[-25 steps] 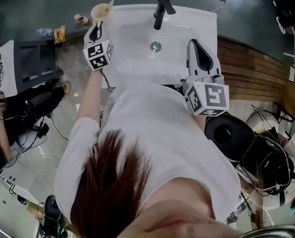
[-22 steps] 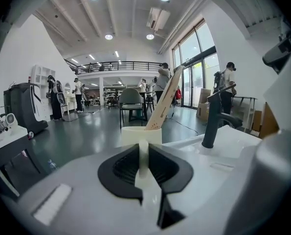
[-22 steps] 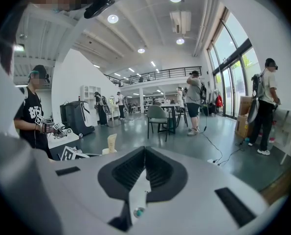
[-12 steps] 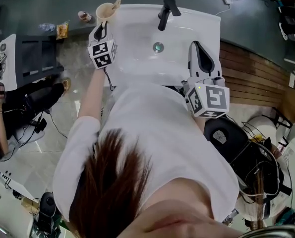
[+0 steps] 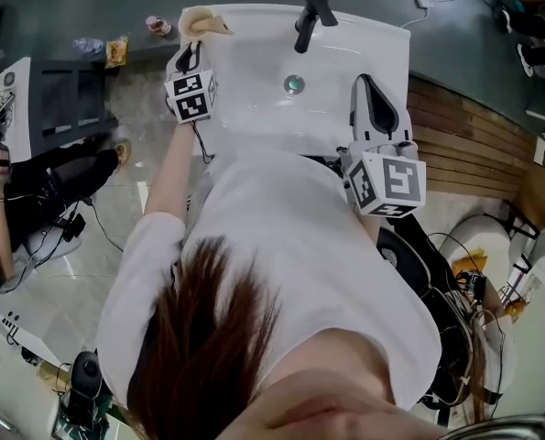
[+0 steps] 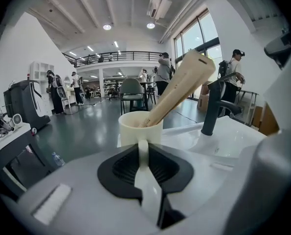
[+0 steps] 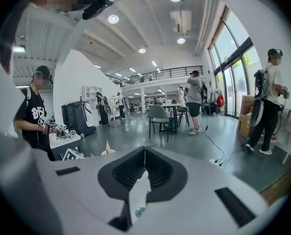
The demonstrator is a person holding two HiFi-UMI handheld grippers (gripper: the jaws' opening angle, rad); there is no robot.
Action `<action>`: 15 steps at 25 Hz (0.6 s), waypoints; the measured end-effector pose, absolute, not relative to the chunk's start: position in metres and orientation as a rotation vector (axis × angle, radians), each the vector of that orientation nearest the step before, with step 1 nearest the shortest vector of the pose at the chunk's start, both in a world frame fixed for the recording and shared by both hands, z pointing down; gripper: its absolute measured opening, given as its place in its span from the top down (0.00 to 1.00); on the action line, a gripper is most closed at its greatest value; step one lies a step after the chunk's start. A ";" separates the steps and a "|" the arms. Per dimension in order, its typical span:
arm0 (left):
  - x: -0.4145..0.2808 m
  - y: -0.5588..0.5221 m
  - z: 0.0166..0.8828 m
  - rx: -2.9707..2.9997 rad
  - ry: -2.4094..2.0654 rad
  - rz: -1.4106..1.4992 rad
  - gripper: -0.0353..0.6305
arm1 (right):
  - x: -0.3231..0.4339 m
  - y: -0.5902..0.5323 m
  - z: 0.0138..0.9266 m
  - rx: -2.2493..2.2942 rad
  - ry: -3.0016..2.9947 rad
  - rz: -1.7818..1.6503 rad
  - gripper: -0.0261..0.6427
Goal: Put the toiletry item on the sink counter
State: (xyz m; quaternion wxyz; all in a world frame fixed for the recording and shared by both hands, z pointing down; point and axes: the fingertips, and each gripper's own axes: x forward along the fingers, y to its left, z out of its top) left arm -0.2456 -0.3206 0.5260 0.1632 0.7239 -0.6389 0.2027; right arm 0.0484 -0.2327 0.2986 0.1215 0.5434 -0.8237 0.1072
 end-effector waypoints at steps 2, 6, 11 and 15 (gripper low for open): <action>-0.245 -0.318 0.527 2.055 -1.817 0.591 0.87 | 0.049 -0.231 0.297 1.588 -2.406 0.311 0.94; -0.246 -0.318 0.526 2.047 -1.816 0.616 0.87 | 0.048 -0.231 0.294 1.588 -2.410 0.308 0.94; -0.247 -0.319 0.527 2.048 -1.810 0.619 0.87 | 0.047 -0.231 0.294 1.588 -2.410 0.307 0.94; -0.246 -0.319 0.527 2.053 -1.810 0.613 0.87 | 0.048 -0.229 0.293 1.596 -2.409 0.300 0.94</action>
